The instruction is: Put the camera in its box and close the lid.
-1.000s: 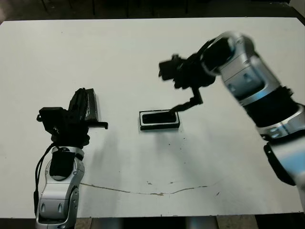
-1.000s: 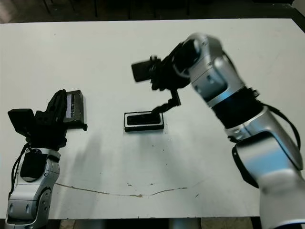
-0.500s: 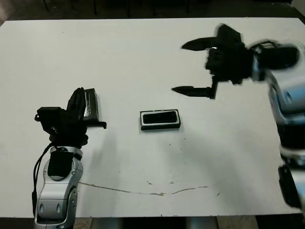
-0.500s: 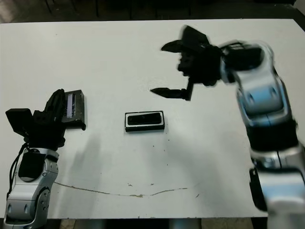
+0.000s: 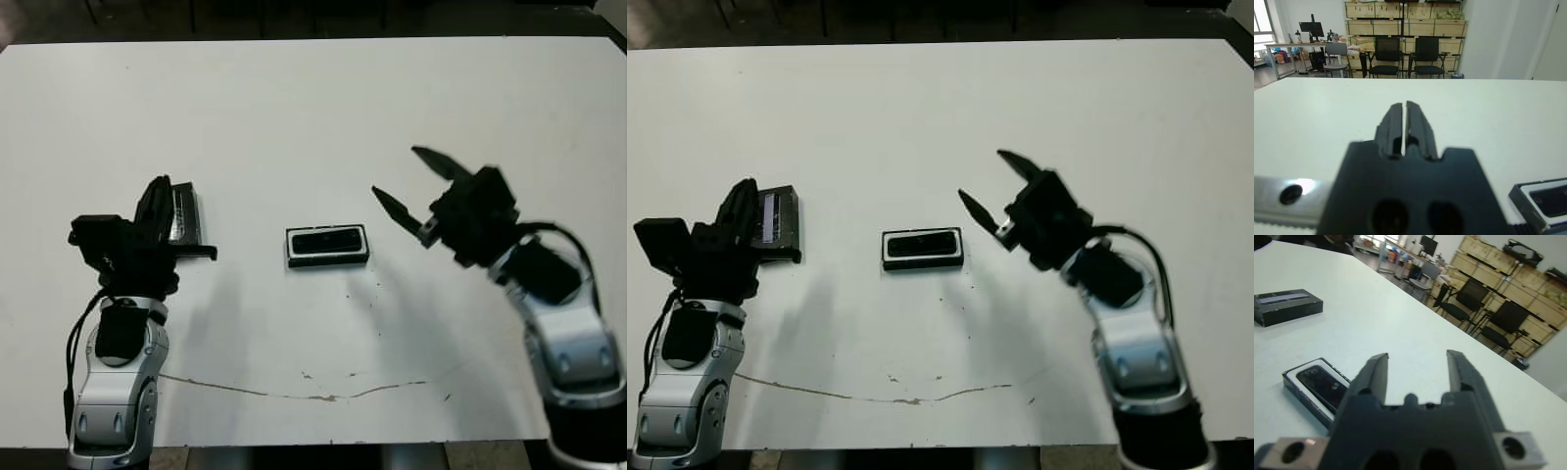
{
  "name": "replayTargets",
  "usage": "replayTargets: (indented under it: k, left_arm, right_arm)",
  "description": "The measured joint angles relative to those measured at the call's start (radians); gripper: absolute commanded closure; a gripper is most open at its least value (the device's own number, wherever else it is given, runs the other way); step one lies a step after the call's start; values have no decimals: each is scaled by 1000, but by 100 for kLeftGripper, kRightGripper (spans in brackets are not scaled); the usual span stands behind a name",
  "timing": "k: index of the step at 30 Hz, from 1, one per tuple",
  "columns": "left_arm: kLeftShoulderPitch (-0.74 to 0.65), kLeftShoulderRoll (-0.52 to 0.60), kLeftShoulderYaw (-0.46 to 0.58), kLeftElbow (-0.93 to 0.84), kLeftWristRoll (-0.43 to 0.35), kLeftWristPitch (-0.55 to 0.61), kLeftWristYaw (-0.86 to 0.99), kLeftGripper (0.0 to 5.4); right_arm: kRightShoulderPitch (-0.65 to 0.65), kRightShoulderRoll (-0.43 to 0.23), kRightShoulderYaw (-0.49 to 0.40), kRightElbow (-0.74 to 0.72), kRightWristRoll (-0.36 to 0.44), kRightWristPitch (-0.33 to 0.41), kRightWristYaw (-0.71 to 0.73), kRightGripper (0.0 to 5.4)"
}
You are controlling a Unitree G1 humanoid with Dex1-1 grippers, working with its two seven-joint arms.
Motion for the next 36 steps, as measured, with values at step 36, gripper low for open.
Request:
replayTargets:
  k: [36]
  left_arm:
    - [24,1,0,-18,-1,5,-7,540]
  right_arm:
    - [-10,61,233,200,-174,71,-61,539]
